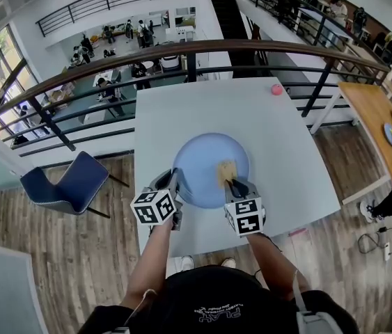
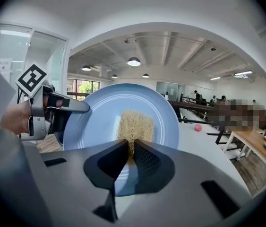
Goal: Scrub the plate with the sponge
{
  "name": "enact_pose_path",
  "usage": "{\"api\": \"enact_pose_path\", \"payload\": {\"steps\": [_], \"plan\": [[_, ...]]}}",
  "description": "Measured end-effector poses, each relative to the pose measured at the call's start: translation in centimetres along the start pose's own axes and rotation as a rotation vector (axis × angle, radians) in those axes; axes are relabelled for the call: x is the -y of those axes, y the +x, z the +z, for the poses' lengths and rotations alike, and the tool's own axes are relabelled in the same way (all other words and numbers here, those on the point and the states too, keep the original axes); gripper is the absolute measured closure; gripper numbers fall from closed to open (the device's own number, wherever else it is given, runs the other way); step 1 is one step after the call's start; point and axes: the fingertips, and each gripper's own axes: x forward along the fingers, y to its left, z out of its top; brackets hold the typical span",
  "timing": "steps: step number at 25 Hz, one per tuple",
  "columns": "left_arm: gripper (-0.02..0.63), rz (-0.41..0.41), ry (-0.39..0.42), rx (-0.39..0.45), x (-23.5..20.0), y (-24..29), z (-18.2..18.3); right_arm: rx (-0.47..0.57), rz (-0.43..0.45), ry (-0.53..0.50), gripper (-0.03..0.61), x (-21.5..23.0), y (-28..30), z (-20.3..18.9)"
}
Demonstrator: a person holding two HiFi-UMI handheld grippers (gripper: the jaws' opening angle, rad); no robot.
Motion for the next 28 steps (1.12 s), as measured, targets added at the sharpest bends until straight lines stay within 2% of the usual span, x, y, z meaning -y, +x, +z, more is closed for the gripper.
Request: {"api": "enact_pose_path", "payload": {"steps": [10,16,22,28], "plan": [[0.588,0.019,-0.005,-0.049,-0.7,0.5,-2.3,0.033,0.014,0.015,0.533,-0.4,-0.6,0.7],[0.588,0.029,-0.043,-0.102,-1.6,1.2,-4.9,-0.017,0.012,0.032,0.533,0.1,0.2,-1.3],[0.588,0.050,-0.086,-0.181,-2.1,1.7,-9.3,-0.069,0.013,0.067,0.534,0.9,0.3,-4.1],[0.588,0.070,-0.116,-0.272,-3.2,1.1,-14.2,-0.117,0.033,0.091,0.534,-0.2,0.4,-6.7]]}}
